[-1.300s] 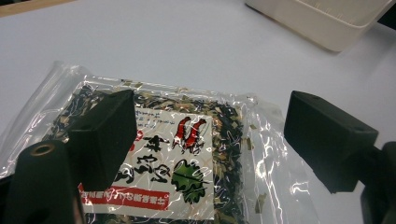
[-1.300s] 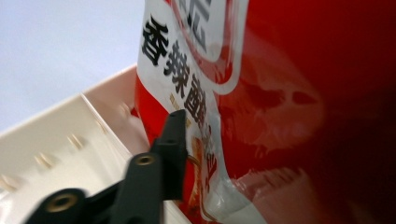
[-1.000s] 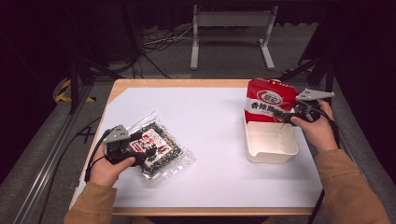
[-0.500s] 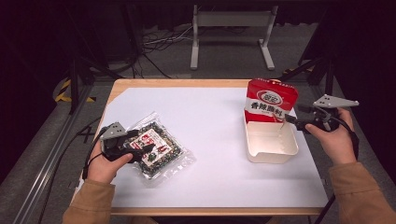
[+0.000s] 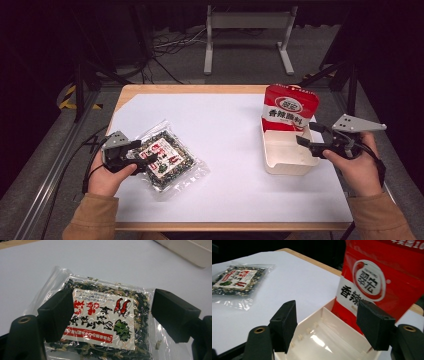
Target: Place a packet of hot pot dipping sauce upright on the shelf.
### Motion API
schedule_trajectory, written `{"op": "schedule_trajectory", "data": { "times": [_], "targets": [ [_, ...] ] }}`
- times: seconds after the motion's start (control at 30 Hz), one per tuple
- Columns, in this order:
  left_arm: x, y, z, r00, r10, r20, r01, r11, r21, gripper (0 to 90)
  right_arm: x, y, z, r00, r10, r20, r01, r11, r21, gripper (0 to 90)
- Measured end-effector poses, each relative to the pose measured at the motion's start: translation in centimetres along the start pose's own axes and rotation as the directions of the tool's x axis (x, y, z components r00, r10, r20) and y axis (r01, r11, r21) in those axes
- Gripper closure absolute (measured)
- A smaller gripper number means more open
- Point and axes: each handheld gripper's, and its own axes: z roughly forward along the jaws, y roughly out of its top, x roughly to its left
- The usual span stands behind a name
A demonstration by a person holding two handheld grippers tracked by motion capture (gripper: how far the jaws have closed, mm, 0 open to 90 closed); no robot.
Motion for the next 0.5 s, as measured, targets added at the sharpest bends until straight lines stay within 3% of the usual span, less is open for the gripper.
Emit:
{"op": "schedule_trajectory", "data": {
  "times": [0.1, 0.17, 0.27, 0.5],
  "targets": [
    [-0.2, 0.0, -0.1, 0.9998, -0.005, -0.017, 0.005, 1.0000, -0.001, 17.8, 1.1, 0.0, -0.1, 0.9994, -0.022, -0.025, 0.023, 1.000, 0.011, 33.3],
    [-0.2, 0.0, -0.3, 0.9995, -0.006, -0.030, 0.006, 1.0000, -0.003, 15.5, 2.2, -0.2, -0.1, 0.9984, -0.025, -0.051, 0.024, 1.000, -0.015, 33.4],
    [-0.1, -0.1, -0.3, 0.9992, -0.001, -0.040, 0.001, 1.0000, 0.000, 14.4, 2.8, -0.2, 0.1, 0.9973, -0.027, -0.068, 0.026, 0.999, -0.020, 33.3],
    [0.6, -0.5, -0.8, 0.9931, -0.001, -0.117, 0.007, 0.9986, 0.052, 14.0, 3.6, -0.2, 0.6, 0.9941, -0.033, -0.103, 0.032, 0.999, -0.018, 32.8]
  ]
}}
